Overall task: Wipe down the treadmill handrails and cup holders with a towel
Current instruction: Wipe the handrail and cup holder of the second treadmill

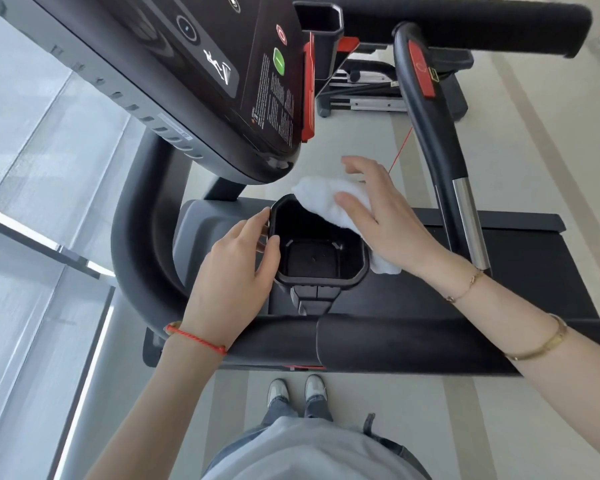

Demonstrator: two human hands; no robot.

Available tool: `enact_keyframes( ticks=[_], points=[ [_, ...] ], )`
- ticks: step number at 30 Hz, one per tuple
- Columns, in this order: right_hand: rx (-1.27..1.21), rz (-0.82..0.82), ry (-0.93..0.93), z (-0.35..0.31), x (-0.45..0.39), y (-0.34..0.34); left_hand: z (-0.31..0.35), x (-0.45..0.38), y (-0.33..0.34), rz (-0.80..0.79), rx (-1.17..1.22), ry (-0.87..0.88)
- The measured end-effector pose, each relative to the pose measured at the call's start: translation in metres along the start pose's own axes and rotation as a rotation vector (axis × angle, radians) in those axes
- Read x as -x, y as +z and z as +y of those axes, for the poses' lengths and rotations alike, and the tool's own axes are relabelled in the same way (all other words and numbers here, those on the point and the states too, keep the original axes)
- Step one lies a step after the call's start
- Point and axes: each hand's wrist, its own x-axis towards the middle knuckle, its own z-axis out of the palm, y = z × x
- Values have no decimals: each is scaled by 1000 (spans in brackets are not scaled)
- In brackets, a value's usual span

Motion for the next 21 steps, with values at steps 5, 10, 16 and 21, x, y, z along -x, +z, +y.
enact_keyframes(
  ticks=[5,10,16,21],
  points=[
    [-86,-91,163,8,10,-8,1,0,-1,-5,3,-8],
    [122,-246,11,0,-5,-15,2,0,-1,-12,-11,-8],
    [488,-338,-260,-29,-42,1,2,-1,-1,-9,-16,-10],
    [333,-242,-77,-10,-30,-11,4,0,-1,2,-6,-25]
  ],
)
